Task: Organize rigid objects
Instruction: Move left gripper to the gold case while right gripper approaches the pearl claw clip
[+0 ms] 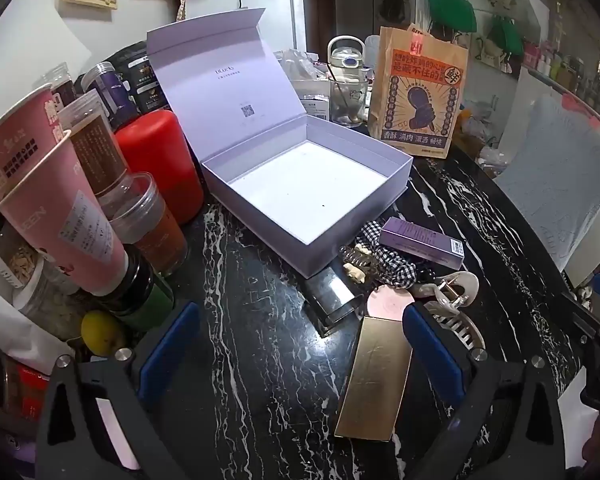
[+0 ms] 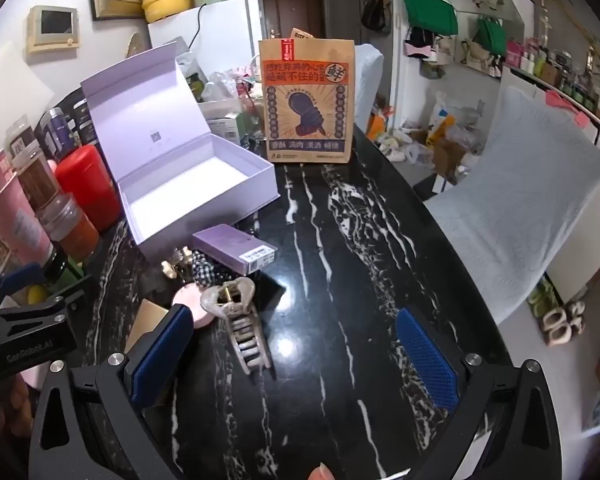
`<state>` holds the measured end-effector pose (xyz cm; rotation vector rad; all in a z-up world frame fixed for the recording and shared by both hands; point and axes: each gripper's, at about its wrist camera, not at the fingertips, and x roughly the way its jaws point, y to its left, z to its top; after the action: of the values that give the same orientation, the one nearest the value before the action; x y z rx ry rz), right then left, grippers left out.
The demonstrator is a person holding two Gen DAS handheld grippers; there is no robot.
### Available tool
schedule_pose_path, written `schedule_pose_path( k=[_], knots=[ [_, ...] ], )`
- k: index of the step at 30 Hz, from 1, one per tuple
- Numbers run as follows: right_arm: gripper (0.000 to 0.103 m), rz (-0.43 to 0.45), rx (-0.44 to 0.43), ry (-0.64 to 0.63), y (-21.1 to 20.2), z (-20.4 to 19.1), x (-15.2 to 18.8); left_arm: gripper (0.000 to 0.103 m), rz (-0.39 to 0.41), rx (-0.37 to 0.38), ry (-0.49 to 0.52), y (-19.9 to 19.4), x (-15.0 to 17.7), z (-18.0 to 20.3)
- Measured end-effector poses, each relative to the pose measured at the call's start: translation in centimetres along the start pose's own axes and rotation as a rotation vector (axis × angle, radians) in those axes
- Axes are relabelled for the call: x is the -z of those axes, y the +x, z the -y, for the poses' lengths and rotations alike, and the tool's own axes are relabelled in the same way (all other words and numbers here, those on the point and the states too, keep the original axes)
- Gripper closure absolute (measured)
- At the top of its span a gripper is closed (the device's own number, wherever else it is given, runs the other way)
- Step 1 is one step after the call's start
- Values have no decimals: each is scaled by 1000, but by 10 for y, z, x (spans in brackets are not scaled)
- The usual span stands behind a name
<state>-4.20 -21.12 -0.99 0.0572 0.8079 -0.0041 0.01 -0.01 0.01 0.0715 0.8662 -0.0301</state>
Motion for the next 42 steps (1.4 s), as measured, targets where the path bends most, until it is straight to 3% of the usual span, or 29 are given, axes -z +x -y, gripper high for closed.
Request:
schedule_pose_path(
  k=[8,42],
  knots=[
    [0,9,48,-9,-4,-7,1,0,20,7,-5,-4,3,5],
    [0,18,65,54,-8,11,6,0,24,61,19,-7,2,2]
  ],
)
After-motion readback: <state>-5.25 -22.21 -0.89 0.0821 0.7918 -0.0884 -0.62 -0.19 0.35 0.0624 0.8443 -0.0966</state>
